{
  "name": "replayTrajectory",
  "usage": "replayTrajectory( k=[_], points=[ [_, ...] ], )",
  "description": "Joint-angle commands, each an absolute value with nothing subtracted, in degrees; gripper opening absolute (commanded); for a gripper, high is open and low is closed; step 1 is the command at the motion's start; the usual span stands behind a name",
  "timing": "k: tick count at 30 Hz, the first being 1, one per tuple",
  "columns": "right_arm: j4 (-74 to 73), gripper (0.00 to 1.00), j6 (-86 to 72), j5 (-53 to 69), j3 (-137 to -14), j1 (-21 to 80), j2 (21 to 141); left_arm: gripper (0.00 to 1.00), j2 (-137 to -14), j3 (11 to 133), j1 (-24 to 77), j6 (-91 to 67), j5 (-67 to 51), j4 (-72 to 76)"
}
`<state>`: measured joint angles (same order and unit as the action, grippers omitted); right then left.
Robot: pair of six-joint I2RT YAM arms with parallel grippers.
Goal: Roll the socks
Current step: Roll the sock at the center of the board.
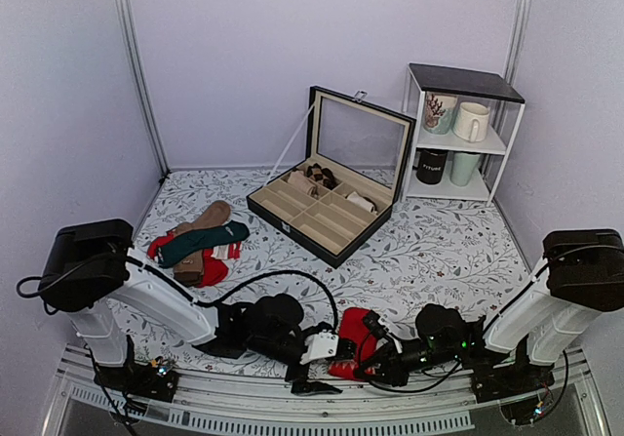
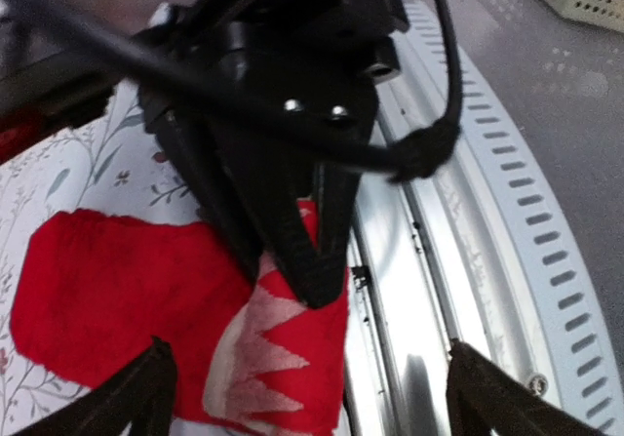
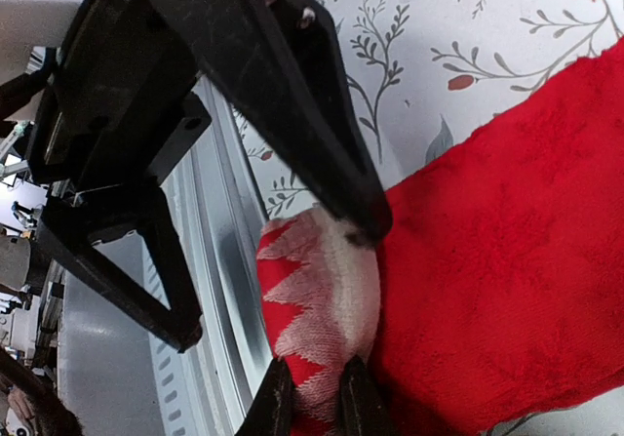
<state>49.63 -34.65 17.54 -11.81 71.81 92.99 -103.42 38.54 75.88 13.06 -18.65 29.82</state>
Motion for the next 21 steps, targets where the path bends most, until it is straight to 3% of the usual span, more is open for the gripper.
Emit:
replayTrajectory(
  k=[1,8,13,21],
  points=[
    [37.5,0.06,-34.54,18.61,-9.4,71.96,96.14,0.99,-97.72,34.43,76.34,10.54,-10.39,34.5],
    [37.85,0.06,-34.37,18.55,-9.32,71.81,96.15,0.99,-90.39,25.07,76.37,8.31,3.81,46.78],
    [37.66,0.06,-34.6,18.8,-9.42,71.81,95.85,0.99,-93.16,28.39,76.79,11.5,-6.63,42.16],
    [37.53,0.06,-34.58,19.07,-9.19,71.55,95.63,0.87,-102.53,35.93,79.17,14.41,-10.65,33.9]
  ],
)
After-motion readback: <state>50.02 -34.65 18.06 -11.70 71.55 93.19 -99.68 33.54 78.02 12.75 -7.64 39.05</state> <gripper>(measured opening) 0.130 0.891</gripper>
